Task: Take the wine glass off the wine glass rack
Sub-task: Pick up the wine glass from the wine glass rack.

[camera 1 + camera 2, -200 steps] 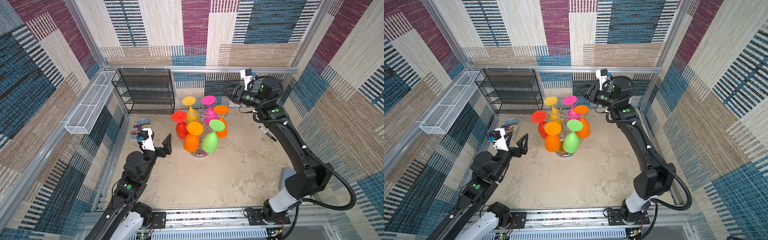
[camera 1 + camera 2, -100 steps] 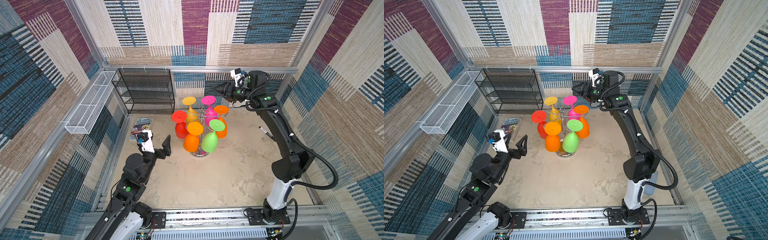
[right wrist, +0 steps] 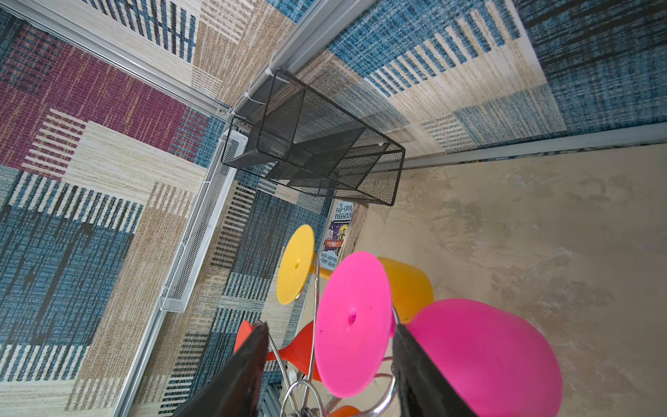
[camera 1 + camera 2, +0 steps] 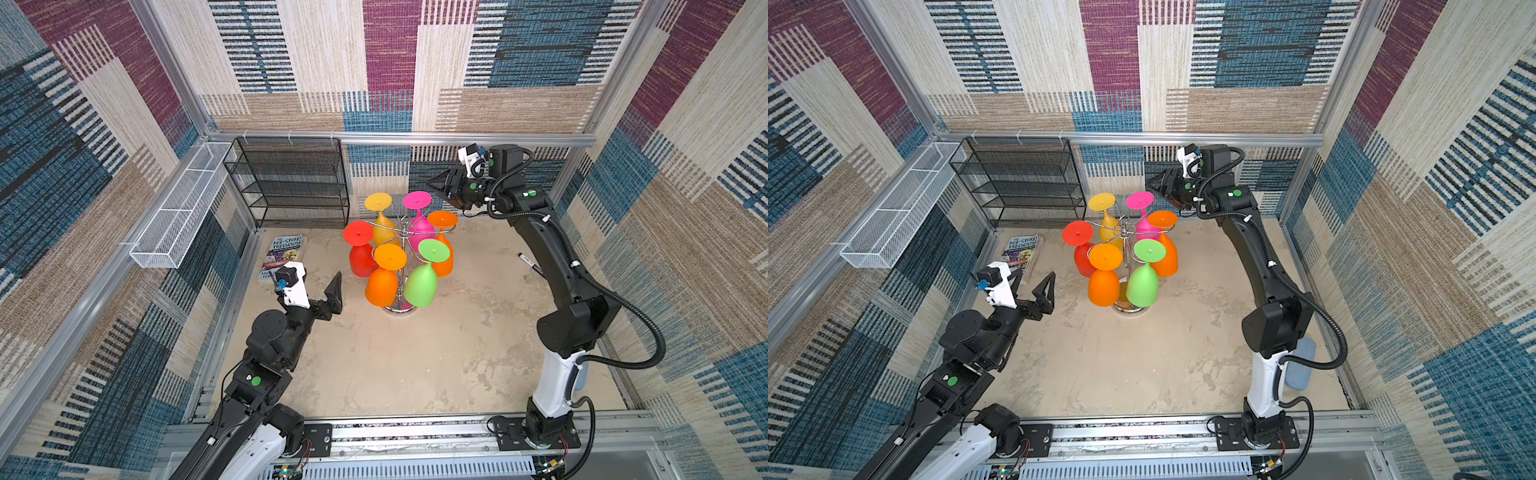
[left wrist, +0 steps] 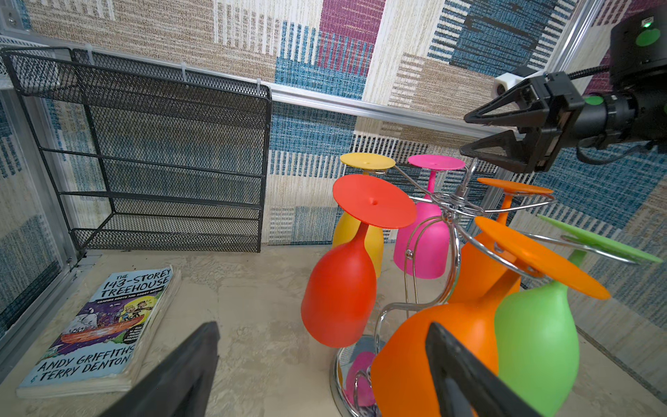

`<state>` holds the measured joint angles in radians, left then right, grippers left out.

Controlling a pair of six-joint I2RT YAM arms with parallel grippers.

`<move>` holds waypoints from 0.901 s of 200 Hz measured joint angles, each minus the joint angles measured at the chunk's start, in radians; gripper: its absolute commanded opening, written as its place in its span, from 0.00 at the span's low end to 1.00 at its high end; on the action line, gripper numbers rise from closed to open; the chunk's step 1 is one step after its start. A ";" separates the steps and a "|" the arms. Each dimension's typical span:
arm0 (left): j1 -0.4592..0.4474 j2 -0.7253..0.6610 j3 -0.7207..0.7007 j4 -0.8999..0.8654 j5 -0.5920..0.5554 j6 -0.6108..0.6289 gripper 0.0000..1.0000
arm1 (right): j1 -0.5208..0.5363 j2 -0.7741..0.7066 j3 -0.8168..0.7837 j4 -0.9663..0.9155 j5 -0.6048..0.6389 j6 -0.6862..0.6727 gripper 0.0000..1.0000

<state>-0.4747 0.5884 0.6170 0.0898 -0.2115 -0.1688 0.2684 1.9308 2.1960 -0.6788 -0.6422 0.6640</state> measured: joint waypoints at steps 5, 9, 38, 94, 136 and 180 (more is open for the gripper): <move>-0.001 0.000 0.000 0.000 0.000 0.000 0.91 | 0.000 0.000 -0.003 0.000 0.001 0.000 0.57; -0.001 0.000 0.000 0.000 -0.002 0.000 0.91 | 0.000 0.000 -0.005 0.000 0.005 0.000 0.56; -0.003 0.000 -0.006 -0.001 -0.015 0.001 0.91 | 0.001 0.000 -0.012 -0.001 0.006 0.000 0.55; -0.005 0.000 -0.008 -0.005 -0.019 0.001 0.91 | 0.005 0.010 -0.013 -0.001 -0.002 0.000 0.54; -0.006 0.000 -0.011 -0.005 -0.021 0.001 0.91 | 0.014 0.011 -0.010 0.001 -0.001 -0.008 0.53; -0.007 0.002 -0.011 -0.005 -0.021 0.001 0.91 | 0.022 0.016 -0.006 0.002 -0.003 -0.014 0.52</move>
<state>-0.4816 0.5900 0.6060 0.0853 -0.2325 -0.1680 0.2905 1.9465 2.1895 -0.6765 -0.6456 0.6495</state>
